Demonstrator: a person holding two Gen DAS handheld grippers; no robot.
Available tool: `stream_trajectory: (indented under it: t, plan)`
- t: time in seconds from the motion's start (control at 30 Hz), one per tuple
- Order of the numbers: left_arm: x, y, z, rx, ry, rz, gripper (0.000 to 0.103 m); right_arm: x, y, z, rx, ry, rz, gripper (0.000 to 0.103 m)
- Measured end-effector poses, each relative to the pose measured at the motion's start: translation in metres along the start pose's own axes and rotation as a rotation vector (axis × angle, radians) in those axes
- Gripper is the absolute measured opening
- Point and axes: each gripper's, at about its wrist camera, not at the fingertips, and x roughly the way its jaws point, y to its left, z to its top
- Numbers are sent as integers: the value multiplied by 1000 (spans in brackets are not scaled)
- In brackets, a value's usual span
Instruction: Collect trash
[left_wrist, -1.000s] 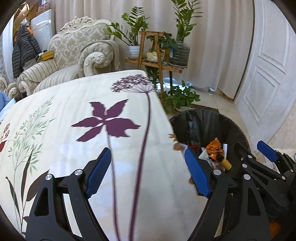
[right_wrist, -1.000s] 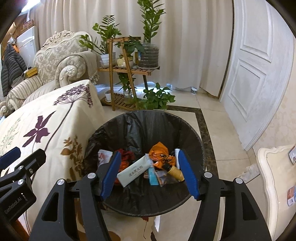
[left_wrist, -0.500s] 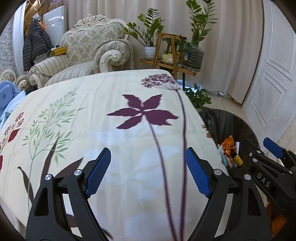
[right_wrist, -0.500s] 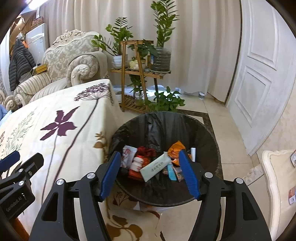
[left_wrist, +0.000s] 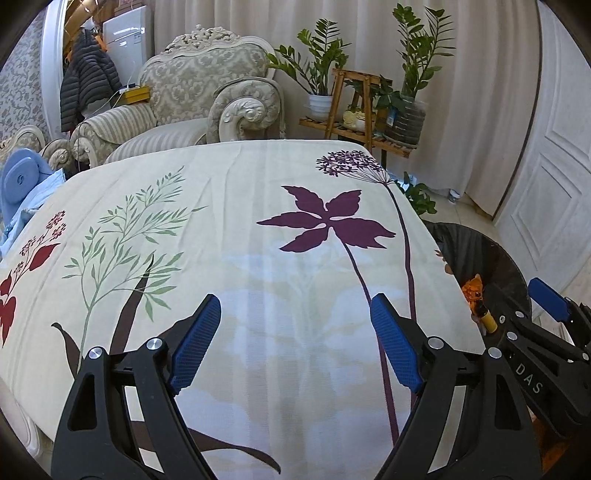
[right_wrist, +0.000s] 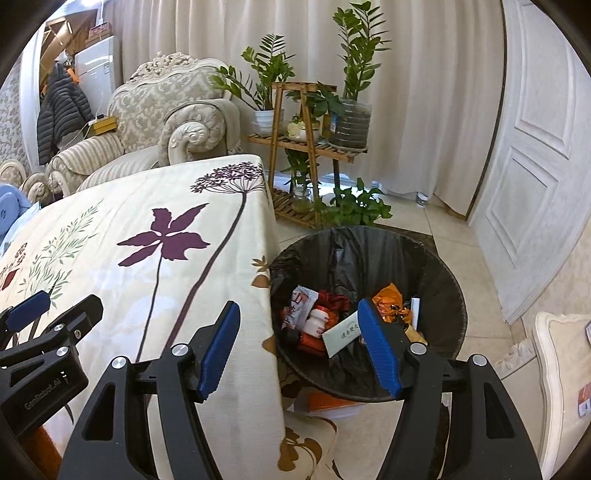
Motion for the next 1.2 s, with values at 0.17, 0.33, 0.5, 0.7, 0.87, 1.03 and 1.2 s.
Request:
stream_trajectory:
  t: [0.17, 0.33, 0.5, 0.7, 0.87, 1.03, 1.2]
  plan:
    - [0, 1, -1, -1, 1, -2, 81, -3, 3, 1, -1, -7, -1, 65]
    - [-1, 1, -1, 3, -3, -6, 81, -5, 0, 2, 5, -8, -10, 65]
    - [0, -3, 0, 10, -2, -13, 81, -6, -4, 2, 10, -12, -22, 65]
    - [-1, -11, 2, 21, -8, -27, 81, -9, -13, 2, 22, -15, -41, 65]
    - [-2, -17, 3, 30, -10, -38, 81, -9, -18, 0, 30, -13, -53, 65]
    - [-3, -24, 3, 41, -11, -52, 81, -10, -22, -1, 39, -13, -65, 65]
    - [-3, -32, 2, 56, -12, -64, 81, -11, -28, -3, 50, -12, -76, 65]
